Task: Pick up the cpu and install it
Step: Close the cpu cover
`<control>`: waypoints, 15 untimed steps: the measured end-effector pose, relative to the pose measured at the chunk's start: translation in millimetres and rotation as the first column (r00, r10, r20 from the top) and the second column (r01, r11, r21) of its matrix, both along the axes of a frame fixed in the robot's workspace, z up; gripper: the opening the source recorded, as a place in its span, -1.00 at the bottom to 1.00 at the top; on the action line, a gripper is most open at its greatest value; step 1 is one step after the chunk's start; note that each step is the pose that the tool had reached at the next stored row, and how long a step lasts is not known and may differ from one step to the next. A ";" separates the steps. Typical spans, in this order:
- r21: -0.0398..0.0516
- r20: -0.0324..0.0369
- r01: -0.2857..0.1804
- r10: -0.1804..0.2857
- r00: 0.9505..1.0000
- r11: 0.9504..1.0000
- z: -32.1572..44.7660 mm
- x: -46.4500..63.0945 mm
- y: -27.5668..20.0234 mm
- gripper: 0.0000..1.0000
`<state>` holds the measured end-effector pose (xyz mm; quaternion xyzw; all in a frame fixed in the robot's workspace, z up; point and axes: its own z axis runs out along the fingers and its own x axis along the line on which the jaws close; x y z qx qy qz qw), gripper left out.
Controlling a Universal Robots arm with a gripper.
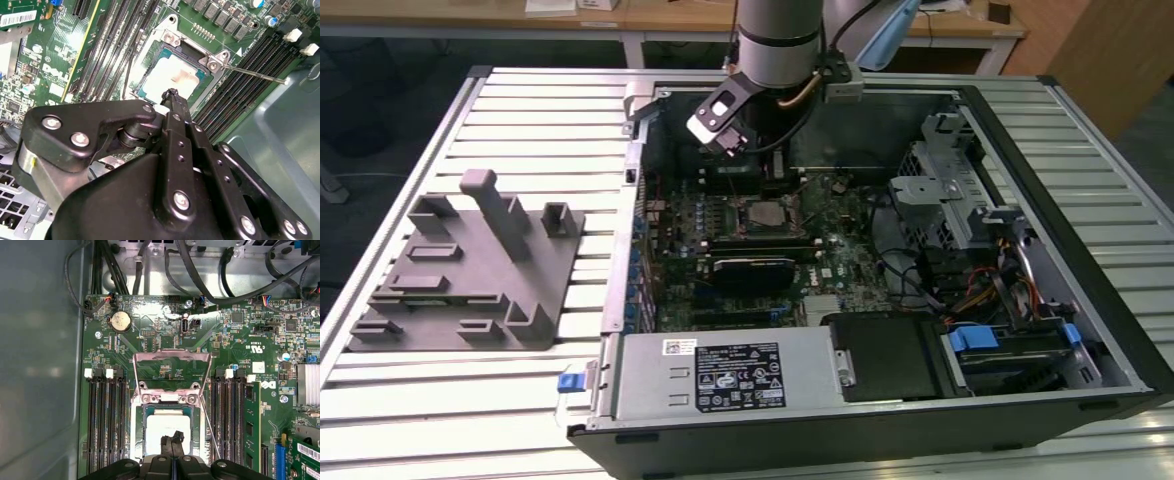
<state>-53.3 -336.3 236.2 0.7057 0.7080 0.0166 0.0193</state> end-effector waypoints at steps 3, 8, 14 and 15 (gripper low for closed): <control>0.000 0.000 0.000 0.000 1.000 1.000 0.0 0.1 0.0 -0.79; 0.000 0.000 0.000 0.000 1.000 1.000 4.1 0.1 0.0 -0.79; 0.000 0.000 0.000 0.000 1.000 1.000 18.5 0.1 0.0 -0.79; 0.000 0.000 0.000 0.000 1.000 1.000 21.3 0.1 0.0 -0.79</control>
